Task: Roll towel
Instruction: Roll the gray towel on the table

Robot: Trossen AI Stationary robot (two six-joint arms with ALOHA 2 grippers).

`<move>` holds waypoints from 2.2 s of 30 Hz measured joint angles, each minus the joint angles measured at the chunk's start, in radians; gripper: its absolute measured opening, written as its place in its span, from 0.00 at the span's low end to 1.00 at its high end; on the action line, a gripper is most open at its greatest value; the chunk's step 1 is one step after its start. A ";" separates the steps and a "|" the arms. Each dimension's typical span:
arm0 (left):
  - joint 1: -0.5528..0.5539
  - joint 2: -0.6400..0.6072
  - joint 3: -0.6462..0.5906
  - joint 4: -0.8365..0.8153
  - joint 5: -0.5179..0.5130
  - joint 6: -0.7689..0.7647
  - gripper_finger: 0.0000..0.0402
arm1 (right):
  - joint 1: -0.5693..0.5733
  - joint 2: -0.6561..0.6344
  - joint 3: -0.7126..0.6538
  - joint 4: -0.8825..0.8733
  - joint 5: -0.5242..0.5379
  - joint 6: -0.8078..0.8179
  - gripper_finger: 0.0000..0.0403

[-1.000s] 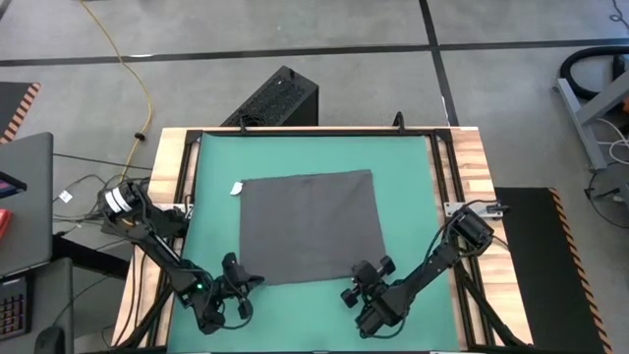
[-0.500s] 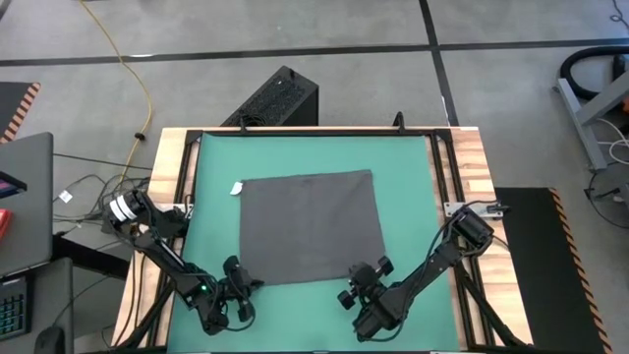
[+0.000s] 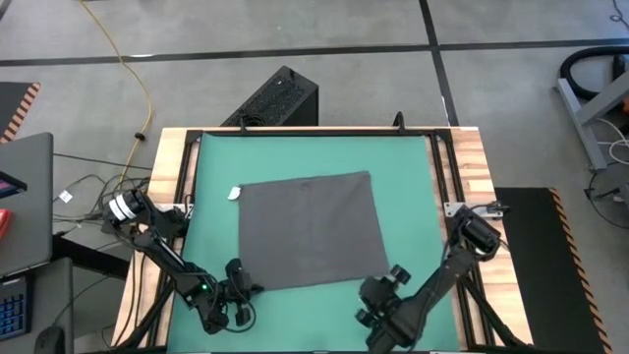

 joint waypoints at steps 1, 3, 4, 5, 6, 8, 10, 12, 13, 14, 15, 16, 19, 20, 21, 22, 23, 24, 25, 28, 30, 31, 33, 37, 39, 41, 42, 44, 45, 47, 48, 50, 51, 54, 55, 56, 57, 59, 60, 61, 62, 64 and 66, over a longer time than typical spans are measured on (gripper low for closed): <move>0.000 -0.002 0.000 0.000 0.001 0.009 0.00 | 0.007 0.000 0.000 -0.006 -0.029 -0.001 0.33; 0.000 -0.002 0.000 0.003 0.007 0.024 0.00 | 0.018 -0.002 0.000 -0.007 -0.058 -0.015 0.37; 0.000 -0.003 0.001 0.002 0.010 0.025 0.00 | 0.025 -0.005 0.000 -0.008 -0.061 -0.021 0.39; 0.000 -0.003 0.003 0.001 0.011 0.025 0.00 | 0.032 -0.009 0.000 -0.008 -0.057 -0.025 0.41; 0.000 -0.003 0.005 0.000 0.012 0.024 0.00 | 0.039 -0.015 0.000 -0.016 -0.053 -0.031 0.42; 0.000 -0.003 0.011 -0.001 0.015 0.028 0.00 | 0.051 -0.025 0.001 -0.043 -0.059 -0.081 0.44; 0.000 -0.005 0.015 -0.001 0.016 0.045 0.00 | 0.054 -0.030 0.001 -0.078 -0.081 -0.146 0.45; 0.000 -0.008 0.015 -0.001 0.020 0.063 0.00 | 0.052 -0.030 0.001 -0.095 -0.090 -0.215 0.47; 0.000 -0.007 0.015 -0.005 0.020 0.069 0.00 | 0.046 -0.030 0.001 -0.091 -0.095 -0.264 0.48; 0.000 -0.007 0.015 -0.007 0.020 0.076 0.00 | 0.039 -0.030 0.002 -0.081 -0.100 -0.318 0.49; 0.000 -0.008 0.015 -0.009 0.020 0.082 0.00 | 0.032 -0.031 0.001 -0.066 -0.102 -0.373 0.50; 0.000 -0.007 0.015 -0.009 0.021 0.086 0.00 | 0.024 -0.030 -0.006 -0.036 -0.102 -0.424 0.51; 0.000 -0.008 0.015 -0.010 0.022 0.091 0.00 | 0.000 -0.030 -0.026 0.033 -0.103 -0.526 0.53; 0.000 -0.007 0.015 -0.010 0.022 0.091 0.00 | -0.006 -0.030 -0.035 0.055 -0.102 -0.558 0.54; 0.000 -0.007 0.016 -0.010 0.022 0.091 0.00 | -0.012 -0.030 -0.046 0.070 -0.095 -0.583 0.54; 0.000 -0.007 0.016 -0.010 0.022 0.091 0.00 | -0.018 -0.030 -0.056 0.070 -0.083 -0.596 0.54; 0.000 -0.008 0.016 -0.010 0.022 0.091 0.00 | -0.022 -0.029 -0.065 0.065 -0.067 -0.596 0.54; 0.000 -0.007 0.016 -0.011 0.022 0.091 0.00 | -0.026 -0.029 -0.069 0.064 -0.055 -0.598 0.54; 0.000 -0.008 0.016 -0.011 0.021 0.091 0.00 | -0.031 -0.031 -0.071 0.063 -0.049 -0.601 0.53; 0.000 -0.008 0.016 -0.012 0.020 0.086 0.00 | -0.036 -0.045 -0.083 0.047 -0.019 -0.587 0.50; 0.000 -0.007 0.016 -0.021 0.019 0.085 0.00 | -0.027 -0.047 -0.104 0.007 0.011 -0.543 0.46; 0.000 -0.008 0.016 -0.027 0.019 0.085 0.00 | -0.023 -0.047 -0.121 0.007 0.019 -0.524 0.44; 0.000 -0.008 0.016 -0.035 0.019 0.084 0.00 | -0.020 -0.046 -0.159 0.015 0.023 -0.492 0.39; 0.000 -0.007 0.016 -0.035 0.023 0.068 0.00 | -0.022 -0.045 -0.210 0.075 0.017 -0.492 0.27; 0.000 -0.007 0.016 -0.035 0.023 0.063 0.00 | -0.023 -0.045 -0.230 0.078 0.017 -0.484 0.22; 0.000 -0.007 0.016 -0.035 0.023 0.062 0.00 | -0.024 -0.045 -0.248 0.099 0.009 -0.469 0.18; 0.000 -0.007 0.016 -0.035 0.023 0.062 0.00 | -0.024 -0.045 -0.258 0.117 0.003 -0.463 0.16; 0.001 -0.008 0.016 -0.037 0.024 0.064 0.00 | -0.019 -0.045 -0.279 0.160 -0.019 -0.462 0.15; 0.001 -0.007 0.016 -0.038 0.024 0.066 0.00 | -0.015 -0.045 -0.289 0.188 -0.036 -0.466 0.14; 0.001 -0.008 0.016 -0.038 0.025 0.066 0.00 | -0.008 -0.045 -0.305 0.234 -0.059 -0.471 0.14; 0.001 -0.007 0.016 -0.038 0.026 0.066 0.00 | -0.005 -0.045 -0.311 0.242 -0.064 -0.472 0.14; 0.002 -0.007 0.016 -0.038 0.027 0.065 0.00 | 0.003 -0.045 -0.317 0.243 -0.066 -0.472 0.14; 0.002 -0.007 0.016 -0.037 0.027 0.064 0.00 | 0.005 -0.046 -0.322 0.243 -0.064 -0.472 0.14; 0.002 -0.007 0.016 -0.037 0.031 0.064 0.00 | 0.000 -0.046 -0.332 0.219 -0.070 -0.472 0.14; 0.002 -0.008 0.016 -0.036 0.037 0.064 0.00 | -0.003 -0.046 -0.334 0.209 -0.079 -0.472 0.14; 0.003 -0.014 0.016 -0.035 0.042 0.064 0.00 | -0.006 -0.046 -0.333 0.199 -0.086 -0.467 0.14; 0.002 -0.023 0.016 -0.033 0.049 0.064 0.00 | -0.010 -0.046 -0.332 0.186 -0.091 -0.451 0.14; 0.000 -0.053 0.016 -0.033 0.051 0.065 0.00 | -0.015 -0.046 -0.330 0.165 -0.094 -0.416 0.14; 0.000 -0.074 0.015 -0.038 0.042 0.066 0.00 | -0.018 -0.045 -0.330 0.161 -0.099 -0.406 0.14; -0.001 -0.097 0.014 -0.041 0.020 0.070 0.00 | -0.019 -0.045 -0.330 0.161 -0.103 -0.398 0.14; 0.000 -0.119 0.014 -0.037 0.003 0.078 0.00 | -0.022 -0.045 -0.330 0.163 -0.104 -0.389 0.14; 0.011 -0.158 0.015 -0.033 -0.029 0.110 0.00 | -0.024 -0.045 -0.330 0.167 -0.104 -0.359 0.14; 0.023 -0.186 0.015 -0.039 -0.030 0.153 0.00 | -0.023 -0.045 -0.330 0.167 -0.103 -0.319 0.14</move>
